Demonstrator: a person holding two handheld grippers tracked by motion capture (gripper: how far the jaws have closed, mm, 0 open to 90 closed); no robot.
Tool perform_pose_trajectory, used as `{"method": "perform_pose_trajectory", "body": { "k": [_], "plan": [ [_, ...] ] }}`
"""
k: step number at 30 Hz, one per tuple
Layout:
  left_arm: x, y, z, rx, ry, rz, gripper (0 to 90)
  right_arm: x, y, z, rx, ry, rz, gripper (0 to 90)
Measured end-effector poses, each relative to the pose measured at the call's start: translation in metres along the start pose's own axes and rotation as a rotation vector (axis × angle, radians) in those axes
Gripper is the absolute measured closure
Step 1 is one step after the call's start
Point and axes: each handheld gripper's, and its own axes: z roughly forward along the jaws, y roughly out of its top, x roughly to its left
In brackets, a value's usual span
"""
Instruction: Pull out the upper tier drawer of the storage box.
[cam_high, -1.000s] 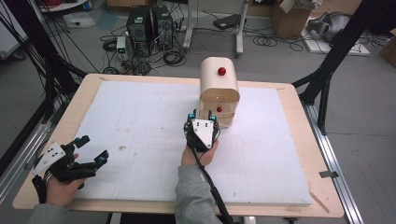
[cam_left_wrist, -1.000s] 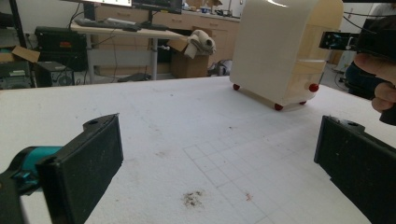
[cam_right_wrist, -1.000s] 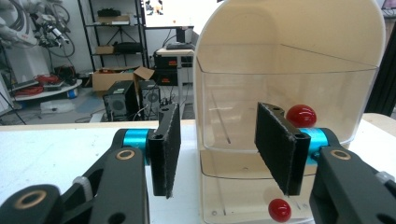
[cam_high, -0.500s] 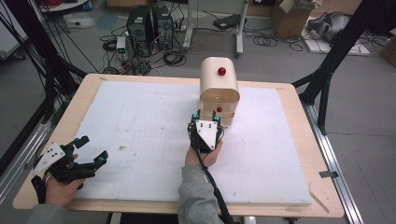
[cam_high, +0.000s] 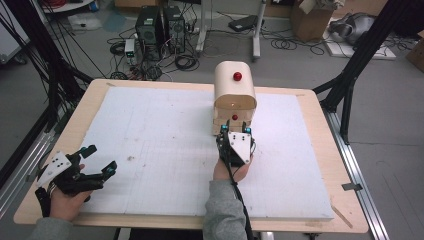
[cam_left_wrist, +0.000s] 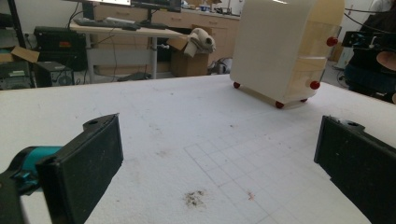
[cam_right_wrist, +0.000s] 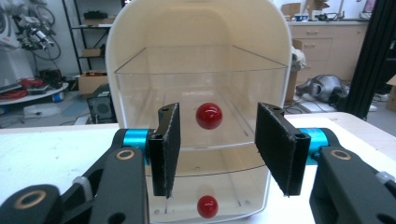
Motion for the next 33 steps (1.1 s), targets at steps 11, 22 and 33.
{"method": "perform_pose_trajectory", "body": {
  "k": [11,22,33],
  "plan": [
    [0.002,0.0,0.0,-0.004,-0.009,-0.001,1.7,-0.001,0.001,0.012,0.009,0.009,-0.016,50.3],
    [0.0,0.001,0.0,0.0,-0.01,0.002,1.7,-0.003,0.001,0.028,0.036,0.033,-0.016,50.7],
    [0.001,0.0,0.0,-0.002,-0.009,-0.002,1.7,-0.004,0.0,0.031,0.037,0.039,-0.003,51.2]
  ]
}}
